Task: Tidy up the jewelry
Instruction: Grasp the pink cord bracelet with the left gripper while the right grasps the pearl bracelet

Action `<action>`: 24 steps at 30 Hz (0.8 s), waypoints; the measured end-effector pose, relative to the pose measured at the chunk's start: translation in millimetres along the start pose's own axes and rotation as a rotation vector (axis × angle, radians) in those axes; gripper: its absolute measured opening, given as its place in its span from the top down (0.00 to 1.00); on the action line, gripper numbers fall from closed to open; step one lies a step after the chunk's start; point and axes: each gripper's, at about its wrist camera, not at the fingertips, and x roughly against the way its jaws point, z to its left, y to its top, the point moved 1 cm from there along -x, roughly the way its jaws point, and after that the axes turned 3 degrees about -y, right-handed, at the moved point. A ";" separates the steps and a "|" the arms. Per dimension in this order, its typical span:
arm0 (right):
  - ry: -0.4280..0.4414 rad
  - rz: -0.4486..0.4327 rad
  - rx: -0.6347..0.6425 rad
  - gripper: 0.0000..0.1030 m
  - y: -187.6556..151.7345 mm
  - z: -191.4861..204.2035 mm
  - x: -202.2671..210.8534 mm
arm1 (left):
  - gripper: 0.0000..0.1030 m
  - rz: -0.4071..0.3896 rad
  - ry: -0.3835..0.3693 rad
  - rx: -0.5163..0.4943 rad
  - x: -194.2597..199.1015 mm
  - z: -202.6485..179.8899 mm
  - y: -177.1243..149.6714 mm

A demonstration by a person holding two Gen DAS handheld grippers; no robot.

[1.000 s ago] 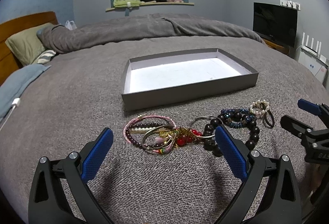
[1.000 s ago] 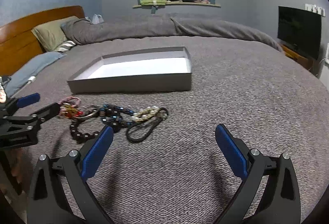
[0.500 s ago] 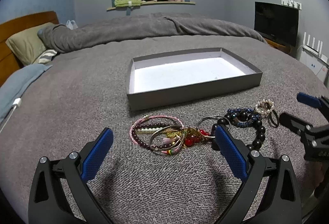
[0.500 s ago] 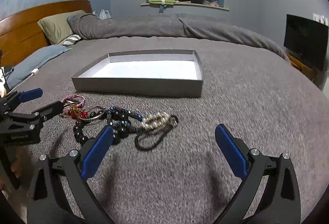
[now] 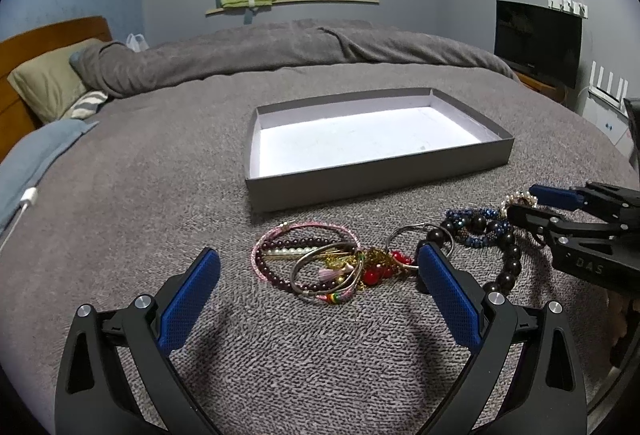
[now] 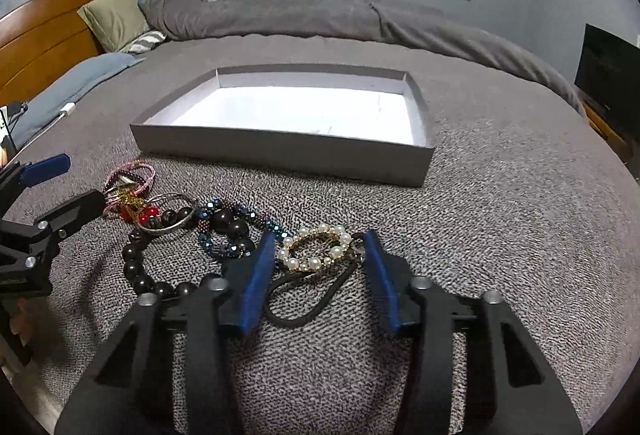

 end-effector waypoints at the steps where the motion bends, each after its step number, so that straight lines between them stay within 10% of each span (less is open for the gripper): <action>1: 0.001 0.002 0.002 0.60 -0.1 0.5 -0.5 | 0.05 0.000 -0.002 0.001 0.1 0.5 0.1; 24: 0.038 -0.123 -0.077 0.61 7.1 -21.1 29.4 | 0.08 0.033 -0.005 0.040 -3.6 40.9 9.7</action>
